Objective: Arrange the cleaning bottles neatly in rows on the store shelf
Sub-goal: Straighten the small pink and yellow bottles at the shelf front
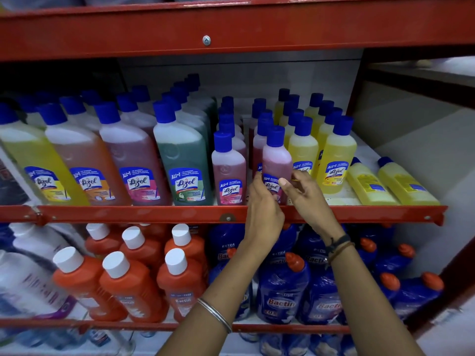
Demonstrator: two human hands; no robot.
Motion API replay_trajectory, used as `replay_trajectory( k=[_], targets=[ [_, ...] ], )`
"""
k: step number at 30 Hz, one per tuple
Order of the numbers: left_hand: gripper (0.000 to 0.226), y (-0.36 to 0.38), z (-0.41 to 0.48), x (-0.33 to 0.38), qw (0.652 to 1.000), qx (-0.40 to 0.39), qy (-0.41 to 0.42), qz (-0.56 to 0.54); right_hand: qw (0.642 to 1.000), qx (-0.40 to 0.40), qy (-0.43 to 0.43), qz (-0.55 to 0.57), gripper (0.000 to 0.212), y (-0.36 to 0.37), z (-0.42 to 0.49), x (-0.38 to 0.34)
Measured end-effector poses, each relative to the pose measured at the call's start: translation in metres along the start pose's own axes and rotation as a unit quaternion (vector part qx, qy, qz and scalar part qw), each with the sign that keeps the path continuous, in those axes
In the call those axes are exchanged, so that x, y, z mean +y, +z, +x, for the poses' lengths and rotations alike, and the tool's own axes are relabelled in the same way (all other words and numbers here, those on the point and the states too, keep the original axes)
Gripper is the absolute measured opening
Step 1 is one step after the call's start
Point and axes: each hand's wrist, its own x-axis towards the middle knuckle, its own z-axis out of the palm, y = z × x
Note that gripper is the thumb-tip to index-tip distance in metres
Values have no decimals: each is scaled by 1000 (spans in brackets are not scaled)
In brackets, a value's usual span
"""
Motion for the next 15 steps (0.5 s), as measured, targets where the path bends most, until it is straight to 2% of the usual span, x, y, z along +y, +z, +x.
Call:
replay_trajectory(
  k=[2, 5, 10, 15],
  targets=[
    [67, 0, 1, 2, 1000, -9, -7, 6, 999, 21, -17, -31, 10, -3, 0, 0],
    [68, 1, -2, 6, 1000, -13, -13, 17, 998, 13, 21, -53, 31, -6, -1, 1],
    [67, 3, -2, 3, 1000, 8, -15, 24, 998, -12, 24, -61, 31, -3, 3, -1],
    [73, 5, -7, 3, 999, 20, -27, 22, 998, 9, 40, -42, 36, 6, 10, 1]
  ],
)
